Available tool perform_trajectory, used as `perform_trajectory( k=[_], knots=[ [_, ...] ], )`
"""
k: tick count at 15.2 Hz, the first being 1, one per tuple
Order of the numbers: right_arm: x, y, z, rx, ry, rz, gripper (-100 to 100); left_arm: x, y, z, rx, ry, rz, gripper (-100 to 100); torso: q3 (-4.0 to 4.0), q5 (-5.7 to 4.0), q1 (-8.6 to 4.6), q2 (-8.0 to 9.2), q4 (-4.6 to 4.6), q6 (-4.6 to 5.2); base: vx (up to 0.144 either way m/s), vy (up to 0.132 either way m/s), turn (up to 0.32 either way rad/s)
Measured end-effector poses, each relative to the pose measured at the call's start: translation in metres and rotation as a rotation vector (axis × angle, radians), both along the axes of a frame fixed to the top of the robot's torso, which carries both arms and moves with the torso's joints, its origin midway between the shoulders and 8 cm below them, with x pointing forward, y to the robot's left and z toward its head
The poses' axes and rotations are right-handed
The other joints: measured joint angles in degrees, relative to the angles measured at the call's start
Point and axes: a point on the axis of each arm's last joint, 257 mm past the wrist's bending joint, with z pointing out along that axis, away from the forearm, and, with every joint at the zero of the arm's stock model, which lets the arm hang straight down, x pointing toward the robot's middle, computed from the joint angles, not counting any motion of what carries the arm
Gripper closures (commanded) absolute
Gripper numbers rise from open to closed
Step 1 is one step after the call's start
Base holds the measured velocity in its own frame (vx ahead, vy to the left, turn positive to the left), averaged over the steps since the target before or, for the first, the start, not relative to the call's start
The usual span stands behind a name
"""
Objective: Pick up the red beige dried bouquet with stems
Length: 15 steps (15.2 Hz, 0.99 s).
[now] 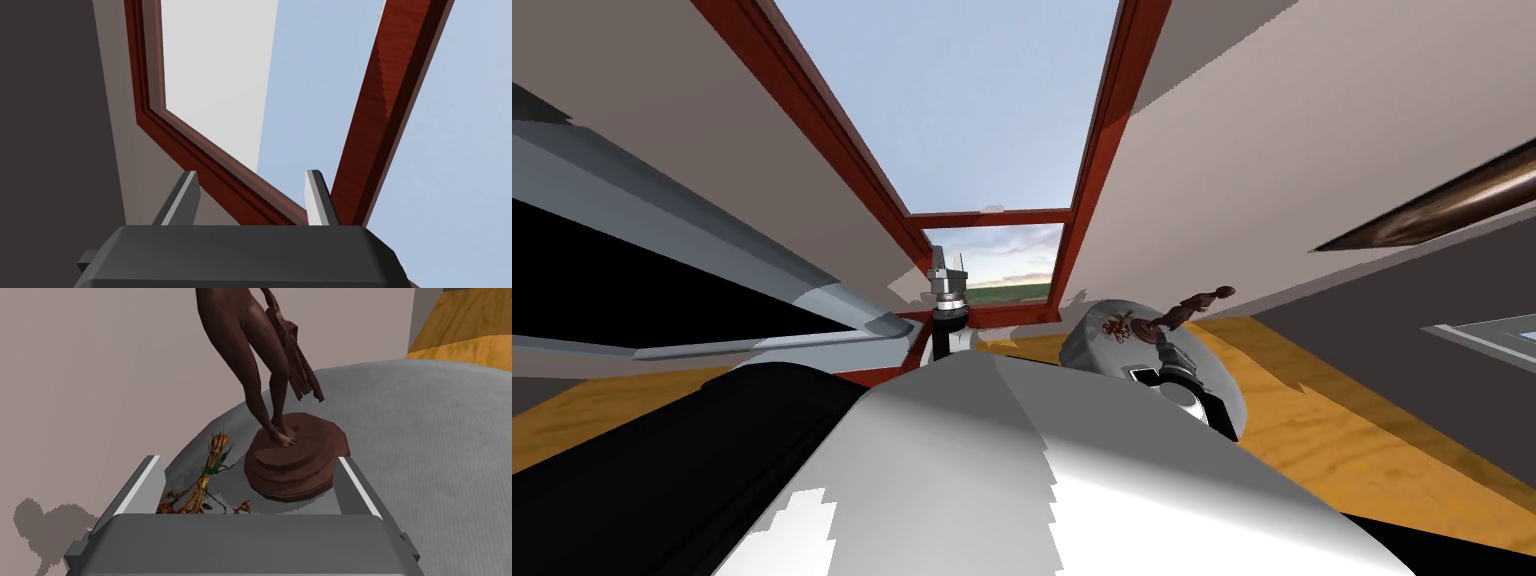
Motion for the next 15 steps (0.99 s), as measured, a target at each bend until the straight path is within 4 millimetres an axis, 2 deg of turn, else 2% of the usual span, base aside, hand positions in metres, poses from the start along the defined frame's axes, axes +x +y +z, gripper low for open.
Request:
perform_trajectory(
  k=[7, 8, 15],
  knots=[
    [-0.023, -0.029, -0.028, 0.222, -0.068, -0.127, -100, 0.000, 0.000, 0.000, 0.000, 0.000, 0.000, 0, 0.01, -0.01, -0.06, 0.03, 0.01, 0.01, -0.035, -0.033, 0.219],
    [-0.025, -0.031, -0.031, 0.250, -0.080, -0.142, -100, 0.000, 0.000, 0.000, 0.000, 0.000, 0.000, 0, 0.01, -0.01, -0.05, 0.01, 0.00, 0.06, -0.014, -0.018, -0.022],
    [-0.047, -0.051, -0.053, 0.428, -0.153, -0.260, -100, 0.000, 0.000, 0.000, 0.000, 0.000, 0.000, 0, -0.01, 0.00, -0.02, -0.02, -0.01, 0.06, -0.032, -0.024, 0.221]
  ],
)
